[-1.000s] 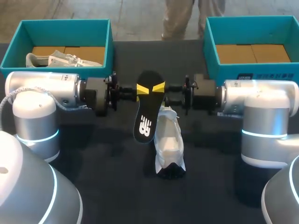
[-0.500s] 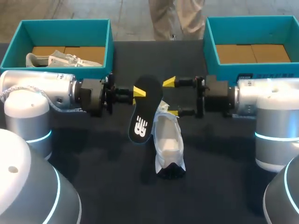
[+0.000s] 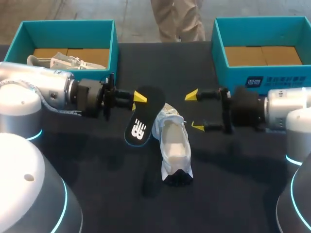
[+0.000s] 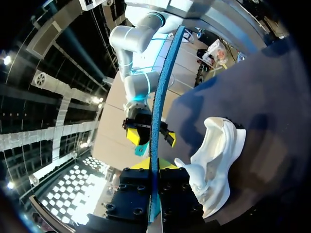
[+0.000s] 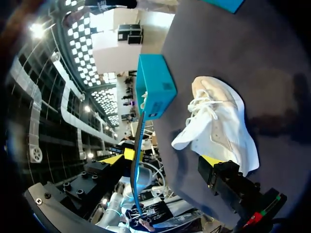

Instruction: Take the shoe out of the shoebox, open the shoe tongue, remove and reinsert the insole, then place the shoe into the shoebox

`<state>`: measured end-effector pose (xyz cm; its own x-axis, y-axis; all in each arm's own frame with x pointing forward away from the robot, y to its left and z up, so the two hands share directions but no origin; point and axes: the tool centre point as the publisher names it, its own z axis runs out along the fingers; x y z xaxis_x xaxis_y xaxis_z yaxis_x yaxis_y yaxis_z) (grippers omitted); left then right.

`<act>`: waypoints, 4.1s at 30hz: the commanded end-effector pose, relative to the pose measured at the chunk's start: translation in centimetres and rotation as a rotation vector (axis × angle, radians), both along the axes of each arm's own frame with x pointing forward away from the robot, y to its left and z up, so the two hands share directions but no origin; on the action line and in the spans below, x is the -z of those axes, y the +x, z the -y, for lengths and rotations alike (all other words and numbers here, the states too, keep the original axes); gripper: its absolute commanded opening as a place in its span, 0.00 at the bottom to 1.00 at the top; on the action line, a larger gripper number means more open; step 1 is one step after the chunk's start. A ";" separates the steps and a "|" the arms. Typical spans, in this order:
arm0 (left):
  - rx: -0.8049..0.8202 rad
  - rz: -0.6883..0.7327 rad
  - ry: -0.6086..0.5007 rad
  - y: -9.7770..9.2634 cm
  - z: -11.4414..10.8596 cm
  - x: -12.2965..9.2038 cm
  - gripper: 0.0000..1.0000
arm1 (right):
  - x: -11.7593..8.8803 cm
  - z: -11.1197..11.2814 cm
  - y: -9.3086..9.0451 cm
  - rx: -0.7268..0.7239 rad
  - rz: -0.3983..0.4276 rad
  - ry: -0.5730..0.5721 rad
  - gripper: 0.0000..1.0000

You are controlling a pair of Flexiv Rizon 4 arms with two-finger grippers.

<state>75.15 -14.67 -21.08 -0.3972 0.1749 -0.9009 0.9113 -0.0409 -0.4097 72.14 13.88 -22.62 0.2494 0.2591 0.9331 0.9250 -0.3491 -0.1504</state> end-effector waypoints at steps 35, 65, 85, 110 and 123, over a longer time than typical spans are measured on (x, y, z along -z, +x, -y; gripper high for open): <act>0.012 -0.222 0.047 -5.6 1.8 0.0 0.00 | -0.6 6.4 -5.8 -0.141 -0.114 -0.101 1.00; 0.146 -0.410 0.073 -10.3 5.1 3.2 0.00 | 2.0 9.2 -9.7 -0.360 -0.080 -0.373 1.00; 0.130 -0.440 0.057 -10.7 5.3 3.7 0.00 | 2.6 7.0 -10.7 -0.422 -0.048 -0.404 1.00; 0.031 -0.485 -0.016 -14.2 4.9 4.5 0.00 | 4.0 7.9 -13.5 -0.462 0.028 -0.383 1.00; 0.020 -0.478 -0.039 -14.1 5.1 5.0 0.00 | 4.3 7.9 -13.7 -0.458 0.040 -0.368 1.00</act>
<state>61.30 -19.58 -25.98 -0.7647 0.1623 -0.6236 0.6197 -0.0800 -0.7808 58.79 5.89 -26.80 0.0041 0.6422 0.7665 0.9955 0.0703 -0.0642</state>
